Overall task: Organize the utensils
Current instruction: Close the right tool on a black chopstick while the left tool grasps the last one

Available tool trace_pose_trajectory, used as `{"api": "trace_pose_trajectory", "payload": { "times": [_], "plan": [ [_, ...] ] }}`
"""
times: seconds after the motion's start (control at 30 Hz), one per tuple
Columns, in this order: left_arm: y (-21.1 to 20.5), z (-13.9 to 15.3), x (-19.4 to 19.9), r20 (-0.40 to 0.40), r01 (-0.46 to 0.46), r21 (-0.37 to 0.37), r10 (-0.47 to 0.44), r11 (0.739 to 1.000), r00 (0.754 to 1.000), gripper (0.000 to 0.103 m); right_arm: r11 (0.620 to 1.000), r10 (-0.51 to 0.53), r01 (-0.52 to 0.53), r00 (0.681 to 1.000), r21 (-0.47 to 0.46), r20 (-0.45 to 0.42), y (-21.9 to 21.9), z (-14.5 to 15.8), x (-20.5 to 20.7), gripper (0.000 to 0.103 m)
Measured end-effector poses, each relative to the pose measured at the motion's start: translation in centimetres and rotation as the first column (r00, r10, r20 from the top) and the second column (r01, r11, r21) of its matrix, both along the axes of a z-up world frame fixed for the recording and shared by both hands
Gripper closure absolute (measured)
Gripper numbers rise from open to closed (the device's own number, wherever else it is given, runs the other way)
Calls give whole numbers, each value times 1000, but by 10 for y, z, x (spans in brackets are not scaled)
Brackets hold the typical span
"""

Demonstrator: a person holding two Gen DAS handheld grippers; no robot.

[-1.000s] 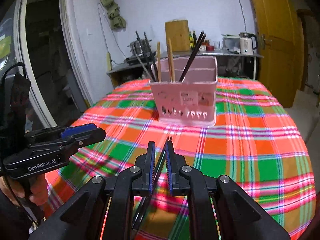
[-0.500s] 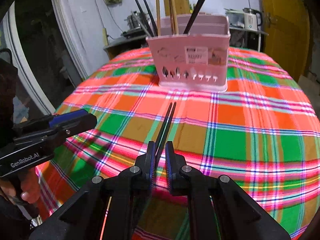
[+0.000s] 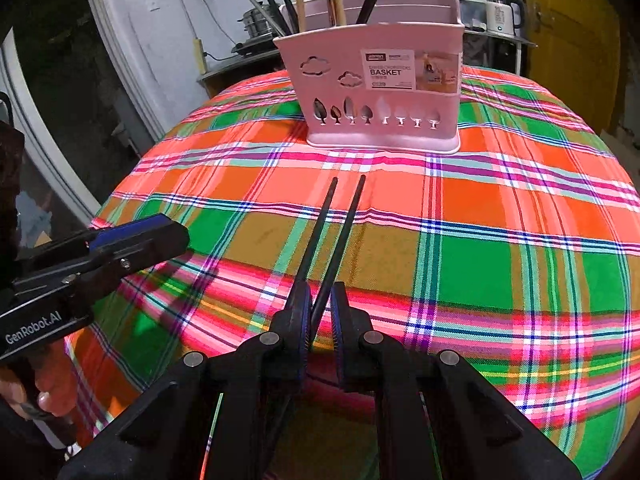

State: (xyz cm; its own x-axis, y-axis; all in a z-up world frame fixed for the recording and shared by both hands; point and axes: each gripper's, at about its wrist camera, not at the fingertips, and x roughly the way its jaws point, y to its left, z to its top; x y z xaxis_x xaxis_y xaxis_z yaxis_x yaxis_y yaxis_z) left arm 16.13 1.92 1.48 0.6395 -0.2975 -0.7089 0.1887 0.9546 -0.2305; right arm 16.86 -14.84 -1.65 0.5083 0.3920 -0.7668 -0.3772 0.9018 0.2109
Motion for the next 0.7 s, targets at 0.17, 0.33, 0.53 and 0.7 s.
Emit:
{"api": "trace_pose_trajectory", "payload": {
  "times": [0.17, 0.33, 0.53, 0.7],
  "plan": [
    [-13, -3, 7, -27, 28, -8, -29, 1000, 999, 71, 1000, -15, 15, 1000, -13, 21, -7, 3, -6, 94],
    [-31, -8, 19, -66, 53, -28, -55, 998, 996, 71, 998, -52, 53, 998, -26, 37, -23, 6, -10, 99],
    [-49, -20, 35, -114, 45, -16, -46, 999, 992, 71, 995, -92, 91, 996, 32, 20, -51, 6, -13, 99],
    [-56, -27, 45, -126, 29, 12, -27, 1000, 992, 71, 995, -82, 80, 996, 61, 35, -52, 12, -16, 99]
  ]
}}
